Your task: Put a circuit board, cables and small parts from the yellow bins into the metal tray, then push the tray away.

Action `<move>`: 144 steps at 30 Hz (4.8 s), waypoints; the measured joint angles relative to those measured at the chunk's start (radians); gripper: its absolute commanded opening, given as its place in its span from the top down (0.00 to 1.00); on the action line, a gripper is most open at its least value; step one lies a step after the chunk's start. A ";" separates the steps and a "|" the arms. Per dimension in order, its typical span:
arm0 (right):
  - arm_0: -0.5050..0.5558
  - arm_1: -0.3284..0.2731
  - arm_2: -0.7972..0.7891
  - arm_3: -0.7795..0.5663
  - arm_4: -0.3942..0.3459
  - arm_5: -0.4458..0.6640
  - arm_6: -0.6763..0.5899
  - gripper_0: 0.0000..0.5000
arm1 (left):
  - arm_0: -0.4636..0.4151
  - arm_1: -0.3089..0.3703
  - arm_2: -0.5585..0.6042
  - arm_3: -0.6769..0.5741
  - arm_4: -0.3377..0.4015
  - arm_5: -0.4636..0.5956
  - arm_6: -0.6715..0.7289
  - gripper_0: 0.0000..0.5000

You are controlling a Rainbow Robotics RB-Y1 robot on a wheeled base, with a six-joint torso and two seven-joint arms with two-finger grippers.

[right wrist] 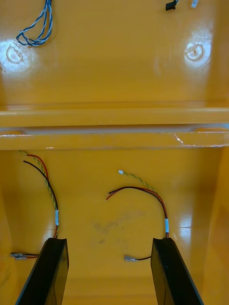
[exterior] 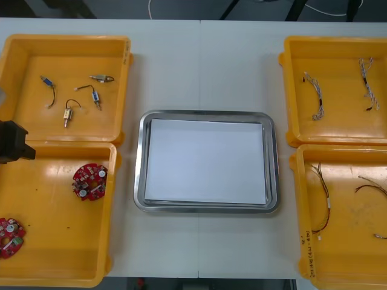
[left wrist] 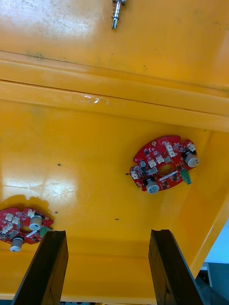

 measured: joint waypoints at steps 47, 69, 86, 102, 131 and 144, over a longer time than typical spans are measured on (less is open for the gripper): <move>0.000 0.000 0.000 0.000 0.000 0.000 0.000 0.00 | 0.000 0.000 0.000 0.000 0.000 0.000 0.000 0.00; 0.000 0.000 0.000 0.000 0.000 0.000 0.000 0.00 | 0.000 0.000 0.000 0.000 0.000 0.000 0.000 0.00; 0.000 0.000 0.000 0.000 0.000 0.000 0.000 0.00 | 0.000 0.000 0.000 0.000 0.000 0.000 0.000 0.00; 0.000 0.000 0.000 0.000 0.000 0.000 0.000 0.00 | 0.000 0.000 0.000 0.000 0.000 0.000 0.000 0.00; -0.004 -0.001 0.000 -0.002 0.000 0.000 0.000 0.00 | 0.042 0.039 0.000 0.000 0.002 0.001 0.000 0.00; 0.000 -0.001 -0.001 -0.005 0.000 0.000 0.000 0.00 | 0.054 0.071 0.014 -0.006 0.014 -0.054 0.000 0.00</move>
